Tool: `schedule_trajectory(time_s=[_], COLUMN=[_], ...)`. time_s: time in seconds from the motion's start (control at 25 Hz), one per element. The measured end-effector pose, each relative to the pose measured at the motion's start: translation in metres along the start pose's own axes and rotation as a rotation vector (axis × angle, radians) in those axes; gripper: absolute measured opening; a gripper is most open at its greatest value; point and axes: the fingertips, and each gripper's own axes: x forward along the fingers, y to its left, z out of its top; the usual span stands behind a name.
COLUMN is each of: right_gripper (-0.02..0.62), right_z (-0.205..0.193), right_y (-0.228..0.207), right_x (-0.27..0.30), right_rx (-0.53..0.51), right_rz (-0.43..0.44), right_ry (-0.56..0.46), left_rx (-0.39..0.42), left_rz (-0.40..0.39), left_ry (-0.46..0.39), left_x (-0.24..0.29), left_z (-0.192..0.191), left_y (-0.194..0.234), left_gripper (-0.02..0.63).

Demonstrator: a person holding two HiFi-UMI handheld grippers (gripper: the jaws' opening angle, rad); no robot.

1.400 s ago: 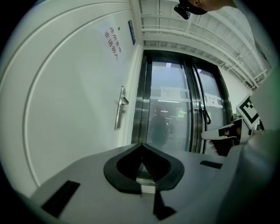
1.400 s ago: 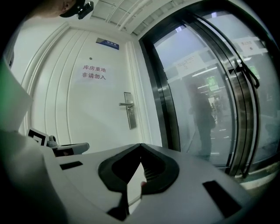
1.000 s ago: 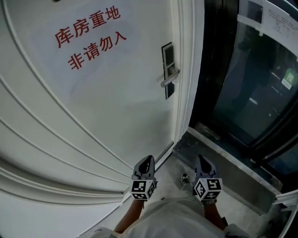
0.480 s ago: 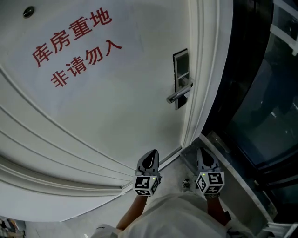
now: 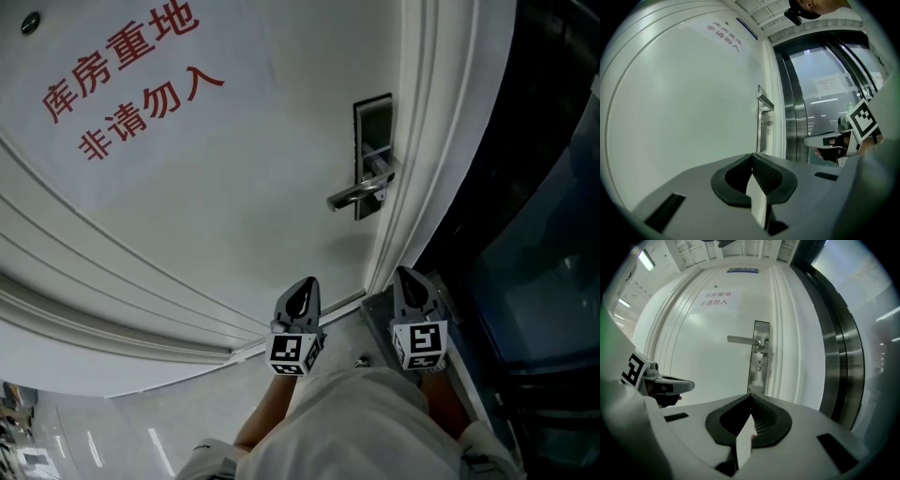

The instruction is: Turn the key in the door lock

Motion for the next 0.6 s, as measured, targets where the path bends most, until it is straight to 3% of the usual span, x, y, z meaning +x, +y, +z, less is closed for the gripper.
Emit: schedule_trajectory(time_s=[0.32, 0.6], right_gripper=[0.002, 0.002], right_z=[0.029, 0.056], right_y=[-0.023, -0.027], right_x=[0.04, 0.058], right_rx=[-0.21, -0.274], right_rz=[0.058, 0.061], right_ry=[-0.086, -0.138], left_rx=[0.01, 0.018], left_rz=[0.12, 0.169], left_ry=[-0.013, -0.018], left_x=[0.001, -0.014], left_z=[0.006, 0.01], left_y=[-0.009, -0.004], left_gripper=[0.009, 0.009])
